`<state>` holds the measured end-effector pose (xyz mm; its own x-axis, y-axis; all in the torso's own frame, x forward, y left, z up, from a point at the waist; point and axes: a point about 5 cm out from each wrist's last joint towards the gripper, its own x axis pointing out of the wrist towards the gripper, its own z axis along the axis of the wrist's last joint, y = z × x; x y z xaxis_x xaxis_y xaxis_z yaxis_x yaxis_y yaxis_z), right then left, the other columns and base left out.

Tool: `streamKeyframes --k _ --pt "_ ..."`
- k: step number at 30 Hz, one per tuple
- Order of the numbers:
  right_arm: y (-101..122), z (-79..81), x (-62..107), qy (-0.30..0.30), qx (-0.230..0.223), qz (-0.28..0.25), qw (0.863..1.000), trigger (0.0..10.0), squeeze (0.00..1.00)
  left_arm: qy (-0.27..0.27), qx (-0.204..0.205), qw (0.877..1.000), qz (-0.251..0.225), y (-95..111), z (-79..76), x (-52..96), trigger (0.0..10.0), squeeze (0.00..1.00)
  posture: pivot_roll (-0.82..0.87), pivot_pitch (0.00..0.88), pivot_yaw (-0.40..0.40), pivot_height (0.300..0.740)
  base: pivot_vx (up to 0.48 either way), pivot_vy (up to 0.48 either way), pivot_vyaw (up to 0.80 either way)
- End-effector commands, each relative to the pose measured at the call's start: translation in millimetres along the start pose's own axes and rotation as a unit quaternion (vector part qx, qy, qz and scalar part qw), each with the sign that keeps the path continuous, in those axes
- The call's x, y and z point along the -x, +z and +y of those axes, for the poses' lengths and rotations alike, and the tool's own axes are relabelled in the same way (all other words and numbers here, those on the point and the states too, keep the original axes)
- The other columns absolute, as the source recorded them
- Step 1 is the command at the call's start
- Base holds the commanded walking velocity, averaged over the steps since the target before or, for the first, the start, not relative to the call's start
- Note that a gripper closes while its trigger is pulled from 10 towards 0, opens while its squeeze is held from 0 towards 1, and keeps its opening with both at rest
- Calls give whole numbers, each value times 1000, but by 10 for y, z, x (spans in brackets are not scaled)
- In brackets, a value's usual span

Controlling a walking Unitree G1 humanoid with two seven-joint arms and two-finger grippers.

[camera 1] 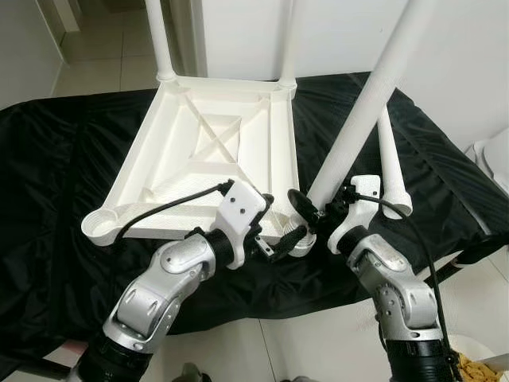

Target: Building children table

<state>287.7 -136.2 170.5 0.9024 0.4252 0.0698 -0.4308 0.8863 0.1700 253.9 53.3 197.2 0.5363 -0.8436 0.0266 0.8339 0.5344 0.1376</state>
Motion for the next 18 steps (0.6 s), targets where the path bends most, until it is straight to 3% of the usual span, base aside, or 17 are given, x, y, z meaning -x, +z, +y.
streamKeyframes --k 1,4,11,18 --pt "-161 -51 31 -17 -18 32 999 10000 0 -18 0 1000 3 13 -21 8 10000 0 -83 76 -10 740 0 0 0" --pt "-223 -45 21 -16 -13 41 999 10000 0 -18 -1 1000 1 40 -21 4 10000 0 -81 76 -9 740 0 0 0" --pt "-263 79 -17 21 58 49 997 10000 0 -11 -4 1000 -6 102 -7 13 10000 0 -71 80 -20 740 0 0 0" --pt "-309 107 39 34 52 55 997 10000 0 1 -1 1000 -10 133 4 38 10000 0 -64 87 -26 740 0 0 0"
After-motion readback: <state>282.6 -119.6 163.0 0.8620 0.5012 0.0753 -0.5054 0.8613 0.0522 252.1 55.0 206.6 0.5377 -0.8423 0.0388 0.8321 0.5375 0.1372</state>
